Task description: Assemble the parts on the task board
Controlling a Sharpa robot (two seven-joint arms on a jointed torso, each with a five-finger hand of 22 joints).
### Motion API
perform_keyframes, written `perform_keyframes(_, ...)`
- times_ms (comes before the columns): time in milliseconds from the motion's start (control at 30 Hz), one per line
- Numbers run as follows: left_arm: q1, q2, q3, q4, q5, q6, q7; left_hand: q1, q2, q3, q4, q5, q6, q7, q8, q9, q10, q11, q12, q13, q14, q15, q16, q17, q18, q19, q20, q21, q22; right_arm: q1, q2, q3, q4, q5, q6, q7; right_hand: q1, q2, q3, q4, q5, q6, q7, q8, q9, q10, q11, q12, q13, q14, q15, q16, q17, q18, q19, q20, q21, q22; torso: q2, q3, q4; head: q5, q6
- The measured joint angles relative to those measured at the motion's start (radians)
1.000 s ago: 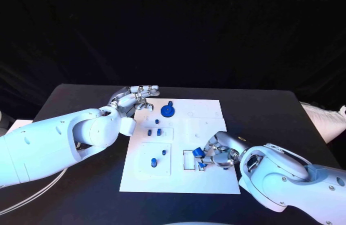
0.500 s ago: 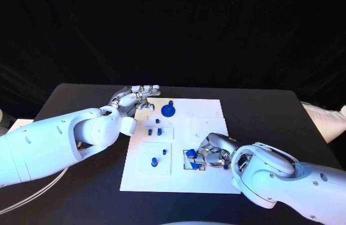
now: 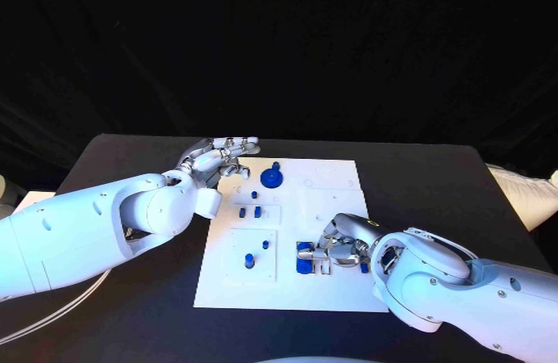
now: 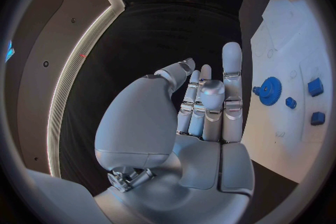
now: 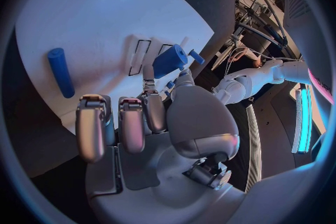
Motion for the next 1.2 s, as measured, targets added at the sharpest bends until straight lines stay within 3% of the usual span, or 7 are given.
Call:
perform_keyframes(100, 0.000, 0.000, 0.000, 0.000, 0.000, 0.000, 0.000, 0.000, 0.000, 0.000, 0.000, 0.000, 0.000, 0.000, 0.000, 0.000, 0.000, 0.000, 0.000, 0.000, 0.000, 0.000, 0.000, 0.000, 0.000, 0.000, 0.000, 0.000, 0.000, 0.000, -0.003, 0.000, -0.001, -0.018, 0.000, -0.002, -0.024, -0.024, -0.001, 0.001, -0.019, 0.000, 0.000, 0.000, 0.006, 0.000, 0.000, -0.007, -0.001, 0.000, 0.000, 0.000, 0.000, 0.000, 0.000, 0.000, 0.000, 0.000, 0.000, 0.0002, -0.0002, 0.000, 0.001)
perform_keyframes(233, 0.000, -0.001, 0.000, 0.000, 0.000, 0.000, 0.000, 0.000, 0.000, -0.003, -0.003, 0.000, 0.000, 0.000, 0.004, 0.000, 0.000, 0.000, 0.000, 0.000, -0.004, -0.004, 0.000, 0.000, 0.000, 0.000, 0.000, 0.000, 0.000, 0.000, -0.006, 0.000, 0.004, -0.038, -0.001, -0.003, -0.025, -0.037, 0.013, -0.003, -0.019, 0.000, 0.000, 0.000, 0.012, 0.000, 0.000, -0.009, -0.001, 0.000, 0.000, 0.000, 0.000, 0.000, 0.000, 0.000, 0.000, 0.000, 0.000, 0.0007, -0.0004, 0.000, 0.002)
perform_keyframes(500, 0.000, -0.002, 0.000, 0.000, 0.000, 0.001, -0.001, 0.000, 0.000, -0.003, -0.003, 0.000, 0.000, 0.000, 0.004, 0.000, 0.000, 0.000, 0.000, 0.000, -0.004, -0.004, 0.000, 0.000, 0.000, 0.000, 0.000, 0.000, -0.001, -0.001, -0.013, 0.000, 0.029, -0.063, -0.004, -0.001, 0.127, -0.056, 0.071, -0.038, 0.004, 0.000, 0.000, 0.000, 0.032, 0.000, 0.000, -0.008, 0.001, 0.000, 0.000, 0.000, 0.000, 0.000, 0.000, 0.000, 0.000, 0.000, 0.000, 0.0014, -0.0004, -0.001, 0.002)
perform_keyframes(733, 0.000, -0.002, 0.000, 0.000, 0.000, 0.002, -0.002, 0.000, 0.000, -0.003, -0.003, 0.000, 0.000, 0.000, 0.004, 0.000, 0.000, 0.000, 0.000, 0.000, -0.004, -0.004, 0.000, 0.000, 0.000, 0.000, 0.000, 0.000, -0.001, -0.001, -0.010, 0.000, 0.024, -0.078, -0.003, 0.000, 0.182, -0.048, 0.095, -0.073, 0.012, 0.000, 0.000, 0.005, 0.041, 0.000, 0.000, -0.004, 0.006, 0.000, 0.001, 0.000, 0.000, 0.000, 0.004, -0.003, 0.000, 0.000, 0.000, 0.0001, 0.0003, -0.001, 0.001)
perform_keyframes(933, 0.000, -0.002, 0.000, 0.000, 0.000, 0.002, -0.002, 0.000, 0.000, -0.003, -0.003, 0.000, 0.000, 0.000, 0.004, 0.000, 0.000, 0.000, 0.000, 0.000, -0.004, -0.004, 0.000, -0.001, 0.000, 0.000, 0.000, 0.000, -0.001, -0.001, -0.020, 0.000, 0.025, -0.088, -0.009, 0.001, 0.196, -0.036, 0.102, -0.079, 0.024, -0.004, 0.004, 0.005, 0.043, -0.002, 0.002, -0.009, 0.015, 0.000, 0.001, 0.000, 0.000, 0.000, 0.004, -0.003, 0.000, 0.000, -0.001, 0.0001, -0.0004, -0.004, 0.004)
perform_keyframes(1000, 0.000, -0.002, 0.000, 0.000, 0.000, 0.002, -0.002, 0.000, 0.000, -0.003, -0.003, 0.000, 0.000, 0.000, 0.004, 0.000, 0.000, 0.000, 0.000, 0.000, -0.004, -0.004, 0.000, -0.001, 0.000, 0.000, 0.000, 0.000, -0.001, -0.001, -0.036, 0.000, 0.032, -0.084, -0.016, 0.005, 0.203, -0.030, 0.102, -0.079, 0.040, -0.017, 0.008, 0.003, 0.042, -0.002, 0.002, -0.014, 0.039, 0.000, 0.001, 0.000, 0.000, 0.000, 0.004, -0.003, 0.000, 0.000, -0.001, 0.0001, -0.0010, -0.005, 0.005)
perform_keyframes(1200, 0.000, -0.003, 0.000, 0.000, 0.000, 0.003, -0.002, 0.000, 0.000, -0.003, -0.003, 0.000, 0.000, 0.000, 0.004, 0.000, 0.000, 0.000, 0.000, 0.000, -0.004, -0.004, 0.000, -0.001, 0.000, 0.000, 0.000, 0.000, -0.001, 0.006, -0.130, 0.003, 0.072, -0.030, -0.044, 0.033, 0.209, -0.010, 0.110, -0.079, 0.093, -0.063, 0.027, -0.038, 0.024, 0.001, 0.007, -0.037, 0.122, 0.000, 0.008, 0.000, 0.000, 0.000, 0.004, -0.003, 0.000, 0.001, -0.001, 0.0006, -0.0024, -0.018, 0.007)
